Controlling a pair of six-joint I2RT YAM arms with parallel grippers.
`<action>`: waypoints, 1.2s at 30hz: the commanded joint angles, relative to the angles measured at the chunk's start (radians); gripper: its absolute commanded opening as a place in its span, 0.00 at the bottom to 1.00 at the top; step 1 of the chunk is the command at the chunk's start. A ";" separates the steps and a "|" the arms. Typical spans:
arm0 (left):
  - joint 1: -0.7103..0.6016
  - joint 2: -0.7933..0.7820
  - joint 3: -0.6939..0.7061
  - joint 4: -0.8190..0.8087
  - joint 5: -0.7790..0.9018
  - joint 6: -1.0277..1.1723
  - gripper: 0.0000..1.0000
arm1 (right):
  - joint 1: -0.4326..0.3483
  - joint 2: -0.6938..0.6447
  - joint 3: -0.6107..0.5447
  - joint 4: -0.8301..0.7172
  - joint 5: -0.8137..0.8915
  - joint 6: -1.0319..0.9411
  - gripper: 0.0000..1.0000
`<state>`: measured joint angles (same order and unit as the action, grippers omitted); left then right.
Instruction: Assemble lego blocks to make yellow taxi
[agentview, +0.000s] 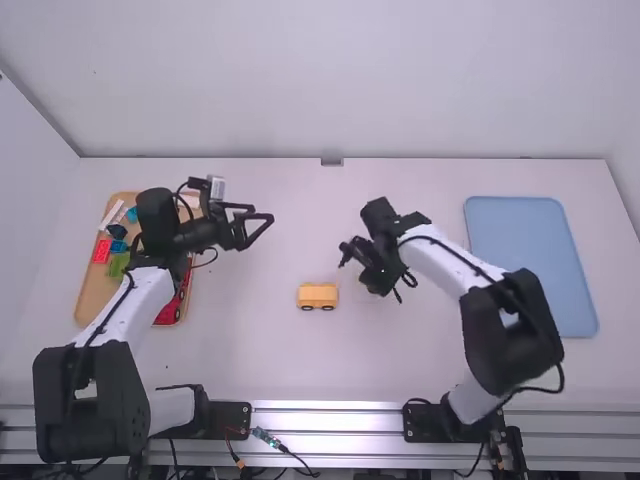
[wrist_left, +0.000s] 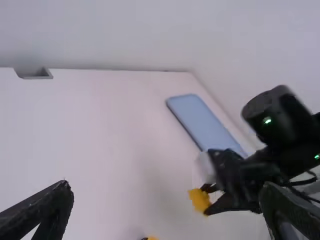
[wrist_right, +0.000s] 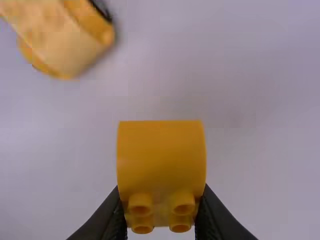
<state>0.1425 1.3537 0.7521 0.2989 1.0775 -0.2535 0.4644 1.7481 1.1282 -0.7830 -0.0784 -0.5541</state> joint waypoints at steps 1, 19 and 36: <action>-0.004 -0.008 -0.007 -0.008 0.031 0.055 0.99 | 0.043 0.081 0.017 -0.009 0.175 -0.106 0.00; -0.002 -0.008 -0.007 -0.060 0.032 0.147 0.99 | 0.124 0.275 0.172 -0.085 0.405 0.099 0.99; 0.010 -0.008 -0.007 -0.090 -0.073 0.173 0.99 | 0.032 -0.042 0.153 -0.101 0.093 -0.282 0.99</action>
<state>0.1463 1.3537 0.7521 0.2169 1.0382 -0.0849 0.5426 1.8145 1.2987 -0.9001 0.1074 -0.7612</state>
